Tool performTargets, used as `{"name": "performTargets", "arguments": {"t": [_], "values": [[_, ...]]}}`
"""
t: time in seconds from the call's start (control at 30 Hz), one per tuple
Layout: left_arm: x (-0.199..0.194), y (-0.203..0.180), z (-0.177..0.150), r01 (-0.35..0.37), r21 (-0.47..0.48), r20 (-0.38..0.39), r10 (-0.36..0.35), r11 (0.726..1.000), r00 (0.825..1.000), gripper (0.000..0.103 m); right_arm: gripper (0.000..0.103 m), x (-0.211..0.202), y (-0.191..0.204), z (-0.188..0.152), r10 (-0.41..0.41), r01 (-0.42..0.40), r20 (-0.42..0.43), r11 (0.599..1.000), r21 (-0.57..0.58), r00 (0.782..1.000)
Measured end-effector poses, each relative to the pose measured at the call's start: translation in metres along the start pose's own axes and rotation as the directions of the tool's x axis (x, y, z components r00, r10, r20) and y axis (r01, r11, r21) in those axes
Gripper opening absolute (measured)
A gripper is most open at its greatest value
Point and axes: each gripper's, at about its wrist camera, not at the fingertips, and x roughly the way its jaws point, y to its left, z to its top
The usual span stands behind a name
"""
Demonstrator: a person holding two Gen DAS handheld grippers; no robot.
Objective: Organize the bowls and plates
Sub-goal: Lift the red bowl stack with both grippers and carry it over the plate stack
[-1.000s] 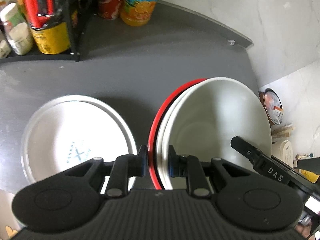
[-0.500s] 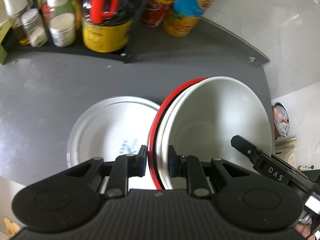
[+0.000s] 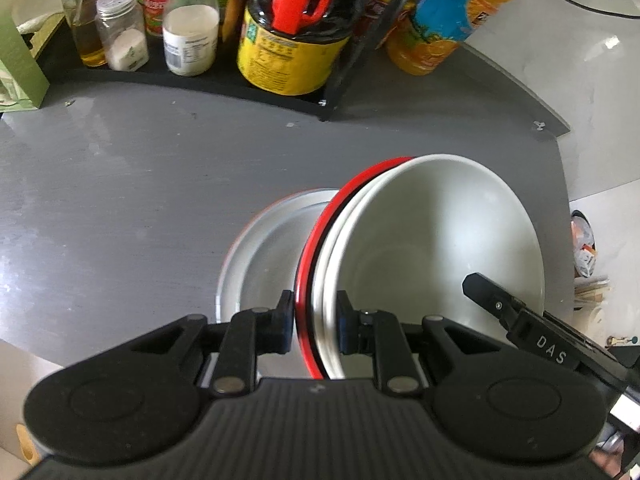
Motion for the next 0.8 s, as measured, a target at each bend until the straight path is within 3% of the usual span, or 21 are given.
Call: {"name": "performTargets", "arguments": {"t": [0.23, 0.57, 0.8], "values": [[0.009, 0.012, 0.000, -0.001, 0.032, -0.050, 0.002, 0.999, 0.999, 0.018, 0.024, 0.008, 0.003, -0.004, -0.017, 0.018, -0.010, 0.999, 0.027, 1.000], [0.020, 0.020, 0.005, -0.006, 0.049, -0.068, 0.010, 0.999, 0.998, 0.018, 0.024, 0.021, 0.001, -0.013, -0.030, 0.032, -0.037, 0.997, 0.072, 0.999], [0.022, 0.020, 0.009, 0.012, 0.076, -0.060, -0.007, 0.997, 0.998, 0.019, 0.024, 0.018, 0.001, -0.016, -0.038, 0.038, -0.009, 0.996, 0.084, 0.999]]}}
